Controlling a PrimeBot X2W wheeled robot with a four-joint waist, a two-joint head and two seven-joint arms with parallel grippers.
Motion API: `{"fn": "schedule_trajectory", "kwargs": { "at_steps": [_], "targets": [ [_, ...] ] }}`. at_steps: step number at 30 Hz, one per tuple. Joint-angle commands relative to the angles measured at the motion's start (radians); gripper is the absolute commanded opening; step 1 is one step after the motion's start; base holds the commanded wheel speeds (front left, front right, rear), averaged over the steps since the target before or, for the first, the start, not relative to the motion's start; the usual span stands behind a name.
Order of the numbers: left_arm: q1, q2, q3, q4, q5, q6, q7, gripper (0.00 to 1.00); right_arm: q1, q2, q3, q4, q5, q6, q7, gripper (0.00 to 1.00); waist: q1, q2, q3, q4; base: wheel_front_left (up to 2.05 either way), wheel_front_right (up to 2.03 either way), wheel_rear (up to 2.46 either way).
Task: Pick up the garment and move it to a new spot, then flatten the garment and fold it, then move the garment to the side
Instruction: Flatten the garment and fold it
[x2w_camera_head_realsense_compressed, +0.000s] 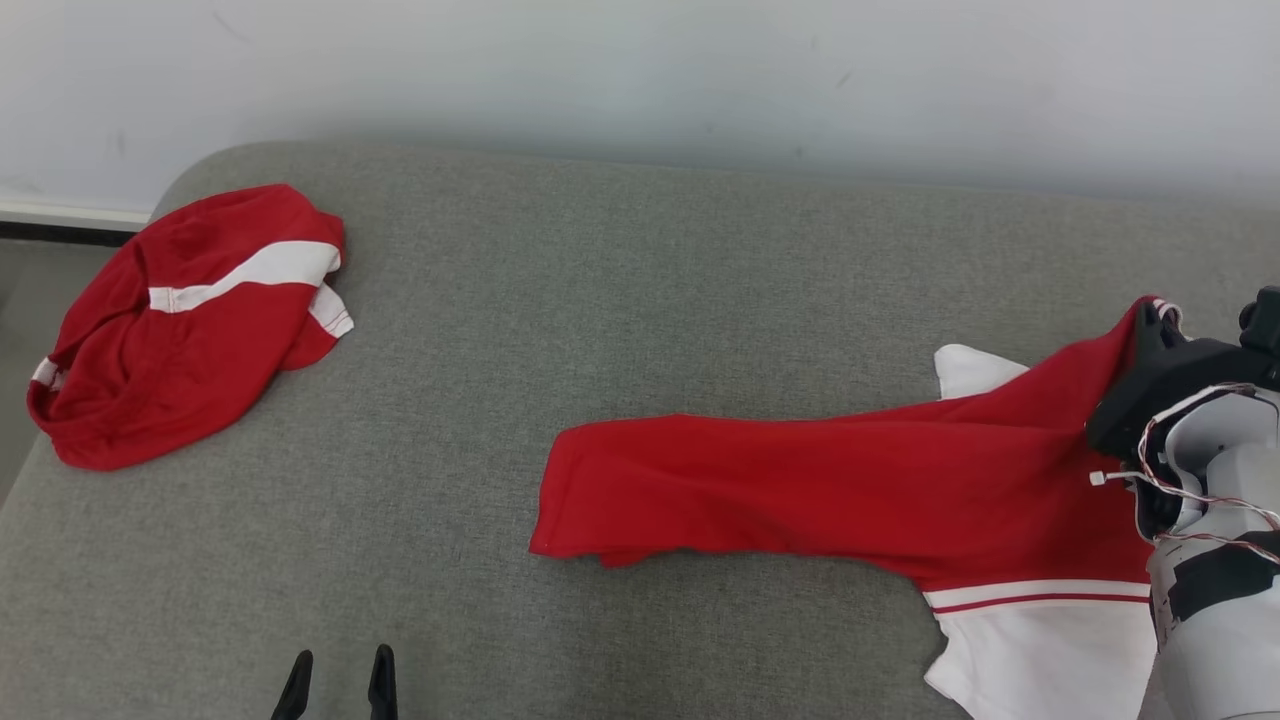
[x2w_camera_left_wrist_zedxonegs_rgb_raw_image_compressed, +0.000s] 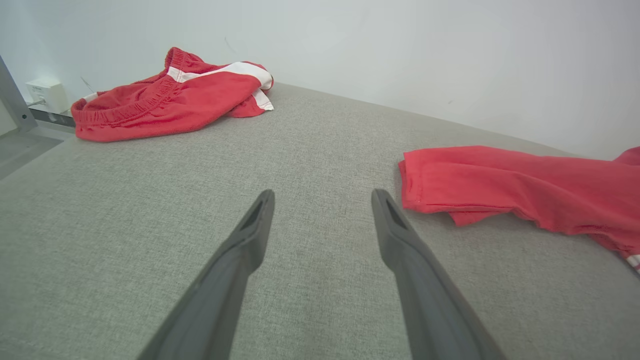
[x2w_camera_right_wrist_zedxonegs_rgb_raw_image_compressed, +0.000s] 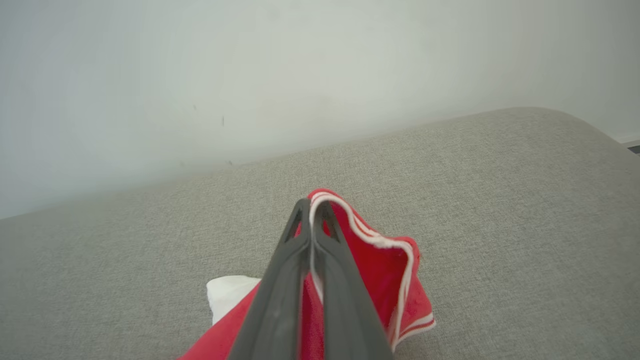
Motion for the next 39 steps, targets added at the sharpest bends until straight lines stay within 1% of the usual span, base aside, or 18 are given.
{"fn": "schedule_trajectory", "kwargs": {
  "at_steps": [1,5,9,13,16,17,18,20,24,28,29,32,35,39],
  "targets": [
    [-0.012,0.002,0.001,-0.003,0.005,0.001,-0.003,1.0,-0.007,-0.014,-0.005,0.029,-0.021,-0.003,0.001,1.0,-0.0002,-0.0001,0.02,0.027,0.0,0.0,0.0],
    [-0.003,0.0,0.012,-0.001,0.005,0.001,-0.003,1.0,-0.014,-0.028,0.002,0.094,-0.043,-0.003,-0.004,1.0,-0.0002,-0.0001,0.005,0.022,0.0,0.0,0.0],
    [0.014,-0.004,0.021,-0.002,0.002,0.001,-0.003,1.0,0.0,-0.051,0.01,0.118,-0.072,-0.003,-0.032,1.0,-0.0002,-0.0001,-0.024,-0.003,0.0,0.0,0.0],
    [0.029,-0.007,0.027,0.003,0.003,0.001,-0.003,1.0,0.037,-0.075,0.026,0.111,-0.099,-0.003,-0.08,1.0,-0.0002,-0.0001,-0.062,-0.034,0.0,0.0,0.0],
    [0.042,-0.01,0.034,0.009,0.005,0.001,-0.003,1.0,0.092,-0.073,0.041,0.076,-0.126,-0.003,-0.136,1.0,-0.0002,-0.0001,-0.095,-0.059,0.0,0.0,0.0],
    [0.047,-0.011,0.04,0.01,0.004,0.001,-0.003,1.0,0.116,-0.059,0.047,0.062,-0.128,-0.003,-0.156,1.0,-0.0002,-0.0001,-0.107,-0.068,0.0,0.0,0.0],
    [0.053,-0.011,0.043,0.01,0.003,0.001,-0.003,1.0,0.14,-0.053,0.052,0.041,-0.132,-0.003,-0.182,1.0,-0.0002,-0.0001,-0.116,-0.076,0.0,0.0,0.0],
    [0.064,-0.012,0.058,0.007,-0.002,0.001,-0.003,1.0,0.185,-0.021,0.08,-0.001,-0.107,-0.003,-0.229,1.0,-0.0002,-0.0001,-0.132,-0.097,0.0,0.0,0.0],
    [0.077,-0.015,0.091,0.005,0.0,0.001,-0.003,1.0,0.3,0.022,0.155,-0.129,-0.077,-0.003,-0.277,1.0,-0.0002,-0.0001,-0.158,-0.133,0.0,0.0,0.0],
    [0.085,-0.016,0.117,-0.001,0.012,0.001,-0.003,1.0,0.443,0.043,0.222,-0.312,-0.06,-0.003,-0.289,1.0,-0.0002,-0.0001,-0.183,-0.152,0.0,0.0,0.0],
    [0.085,-0.016,0.117,-0.001,0.012,0.001,-0.003,1.0,0.443,0.043,0.222,-0.312,-0.06,-0.003,-0.289,1.0,-0.0002,-0.0001,-0.183,-0.152,0.0,0.0,0.0],
    [0.09,-0.017,0.13,0.0,0.016,0.001,-0.003,1.0,0.552,0.057,0.264,-0.468,-0.059,-0.003,-0.29,1.0,-0.0002,-0.0001,-0.199,-0.161,0.0,0.0,0.0],
    [0.091,-0.017,0.14,0.004,0.019,0.001,-0.003,1.0,0.649,0.064,0.303,-0.586,-0.075,-0.003,-0.289,1.0,-0.0002,-0.0001,-0.211,-0.17,0.0,0.0,0.0],
    [0.096,-0.018,0.146,0.01,0.02,0.001,-0.003,1.0,0.749,0.08,0.325,-0.665,-0.089,-0.003,-0.289,1.0,-0.0002,-0.0001,-0.223,-0.178,0.0,0.0,0.0]
  ]
}}
